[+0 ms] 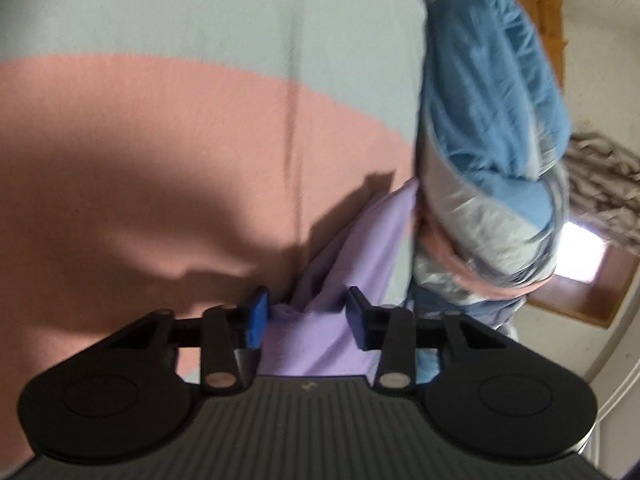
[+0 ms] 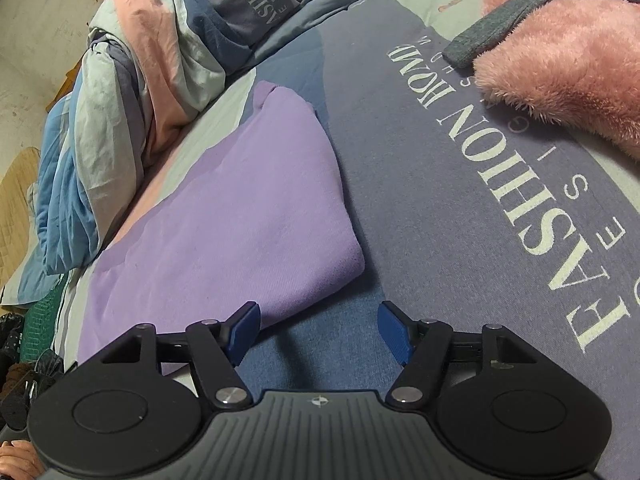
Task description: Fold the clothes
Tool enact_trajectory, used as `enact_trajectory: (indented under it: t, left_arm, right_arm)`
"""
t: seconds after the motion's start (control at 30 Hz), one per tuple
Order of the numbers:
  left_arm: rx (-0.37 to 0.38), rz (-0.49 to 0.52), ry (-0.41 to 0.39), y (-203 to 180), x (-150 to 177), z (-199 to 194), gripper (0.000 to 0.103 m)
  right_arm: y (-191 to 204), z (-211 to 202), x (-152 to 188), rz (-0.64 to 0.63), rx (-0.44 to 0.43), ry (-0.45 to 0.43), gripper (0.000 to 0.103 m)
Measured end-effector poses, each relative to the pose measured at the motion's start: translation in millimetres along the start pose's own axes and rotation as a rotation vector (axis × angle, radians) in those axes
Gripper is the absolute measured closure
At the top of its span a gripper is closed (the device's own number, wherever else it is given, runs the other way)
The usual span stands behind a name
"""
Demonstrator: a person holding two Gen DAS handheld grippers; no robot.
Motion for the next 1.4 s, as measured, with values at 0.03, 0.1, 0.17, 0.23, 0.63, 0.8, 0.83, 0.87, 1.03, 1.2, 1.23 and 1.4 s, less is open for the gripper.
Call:
enact_trajectory:
  t: [0.03,0.1,0.17,0.23,0.63,0.8,0.83,0.87,1.03,1.2,1.23,1.4]
  left_arm:
    - [-0.007,0.005,-0.002,0,1,1,0.064]
    - [-0.023,-0.004,-0.021,2,0,0,0.081]
    - [-0.041,-0.015,-0.045,6,0,-1,0.087]
    - [-0.098,0.009,-0.077,8,2,-5,0.088]
    - [-0.117,0.104,-0.088,7,-11,-41,0.103]
    - [-0.026,0.197,-0.031,-20,21,-47,0.039]
    - [-0.042,0.213,-0.024,-23,28,-43,0.037]
    - [-0.051,0.229,-0.011,-25,35,-38,0.037]
    - [-0.108,0.328,0.077,-38,75,-1,0.029]
    - [-0.360,0.639,0.129,-69,125,43,0.009]
    - [-0.449,0.703,0.124,-71,132,52,0.007]
    - [-0.834,0.750,0.153,-32,126,94,0.001]
  right_arm:
    - [0,0,0,-0.002,0.002,-0.002,0.038]
    - [0,1,1,-0.007,-0.001,-0.002,0.038]
    - [-1,1,1,-0.007,-0.003,-0.002,0.038]
    - [-2,1,0,-0.003,-0.007,-0.001,0.039]
    - [-17,-5,-4,0.133,-0.102,-0.022,0.039]
    - [-25,-1,-3,0.261,-0.170,-0.043,0.038]
    - [-23,1,-5,0.275,-0.183,-0.051,0.038]
    - [-22,4,-7,0.290,-0.196,-0.059,0.038]
    - [-27,23,-20,0.497,-0.268,-0.071,0.079]
    - [-28,14,-18,0.519,-0.241,-0.087,0.087]
    - [-25,11,-18,0.474,-0.216,-0.098,0.087]
    - [-19,10,-22,0.410,-0.160,-0.106,0.087]
Point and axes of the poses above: each gripper's, at about its wrist camera, not at the fingertips, and z roughly the way its jaws point, y to its left, x to its underside, the point moved 9 cm from there along z, roughly the way its jaws point, and after that the axes turned 13 degrees about y, right-handed, at the moved point
